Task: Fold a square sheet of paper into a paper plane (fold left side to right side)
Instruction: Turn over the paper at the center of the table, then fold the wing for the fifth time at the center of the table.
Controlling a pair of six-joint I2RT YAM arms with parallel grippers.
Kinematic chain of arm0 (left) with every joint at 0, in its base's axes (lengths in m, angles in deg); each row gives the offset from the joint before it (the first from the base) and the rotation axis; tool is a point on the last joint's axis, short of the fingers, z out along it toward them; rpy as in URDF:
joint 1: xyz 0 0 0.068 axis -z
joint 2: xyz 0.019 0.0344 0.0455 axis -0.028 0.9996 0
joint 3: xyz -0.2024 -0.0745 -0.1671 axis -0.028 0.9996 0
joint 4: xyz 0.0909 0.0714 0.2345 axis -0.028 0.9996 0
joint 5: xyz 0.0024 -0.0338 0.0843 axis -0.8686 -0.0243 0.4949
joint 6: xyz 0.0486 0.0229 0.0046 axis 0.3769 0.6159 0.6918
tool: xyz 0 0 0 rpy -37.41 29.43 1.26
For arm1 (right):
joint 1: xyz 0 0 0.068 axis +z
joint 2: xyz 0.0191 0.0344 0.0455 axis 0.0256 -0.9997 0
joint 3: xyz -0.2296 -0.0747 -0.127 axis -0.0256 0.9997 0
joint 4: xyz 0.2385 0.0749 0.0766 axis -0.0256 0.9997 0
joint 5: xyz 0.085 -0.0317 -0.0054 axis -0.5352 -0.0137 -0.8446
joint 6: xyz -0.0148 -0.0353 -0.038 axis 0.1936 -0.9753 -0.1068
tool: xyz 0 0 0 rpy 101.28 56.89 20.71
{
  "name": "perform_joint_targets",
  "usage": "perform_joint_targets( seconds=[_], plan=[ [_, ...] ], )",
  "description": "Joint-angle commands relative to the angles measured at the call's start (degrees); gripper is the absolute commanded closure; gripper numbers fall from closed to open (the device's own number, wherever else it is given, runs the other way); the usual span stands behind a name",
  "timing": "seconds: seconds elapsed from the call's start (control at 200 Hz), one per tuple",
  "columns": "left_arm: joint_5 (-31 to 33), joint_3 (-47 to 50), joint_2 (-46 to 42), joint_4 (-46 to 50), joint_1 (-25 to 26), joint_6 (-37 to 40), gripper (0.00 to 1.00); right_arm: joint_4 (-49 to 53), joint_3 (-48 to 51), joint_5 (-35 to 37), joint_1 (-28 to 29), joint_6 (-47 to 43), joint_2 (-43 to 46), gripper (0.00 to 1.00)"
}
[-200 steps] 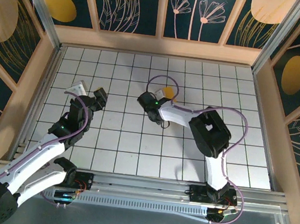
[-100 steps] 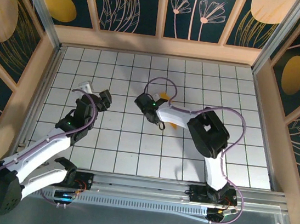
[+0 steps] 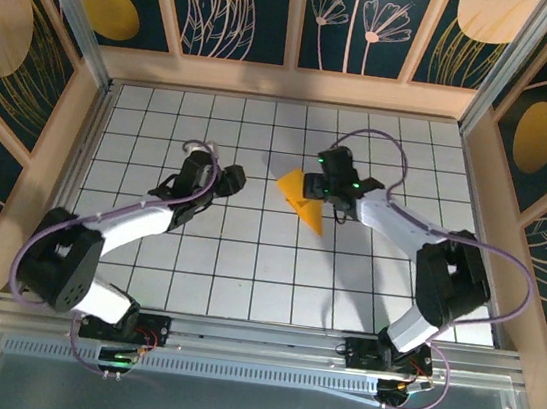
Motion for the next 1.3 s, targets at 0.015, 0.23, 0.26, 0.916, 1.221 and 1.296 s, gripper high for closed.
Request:
perform_joint_targets(
  seconds=[0.015,0.23,0.26,0.916,1.221,1.296],
  plan=[
    [-12.22,-4.0,7.33,-7.14,0.37,-6.28,0.39,-12.33,6.95,-13.92,-6.21,7.86,5.51,0.07],
    [-18.22,-9.24,18.52,-11.73,2.34,-11.3,0.38,-22.13,15.97,-26.62,-15.37,14.47,9.21,0.01],
    [-18.48,-10.04,19.57,-11.79,2.67,-11.59,0.38,-22.67,16.63,-27.68,-16.18,14.83,9.37,0.01],
    [-22.77,-19.97,33.84,-16.55,4.51,-19.93,0.45,-20.08,18.06,-28.36,-20.56,12.31,12.8,0.01],
    [-23.25,-20.22,35.09,-19.49,4.51,-20.74,0.82,-21.08,18.57,-31.28,-21.53,11.32,13.11,0.01],
    [-22.68,-19.89,33.62,-18.23,4.51,-18.15,0.9,-22.26,18.79,-34.17,-21.89,10.48,13.16,0.01]
  ],
)
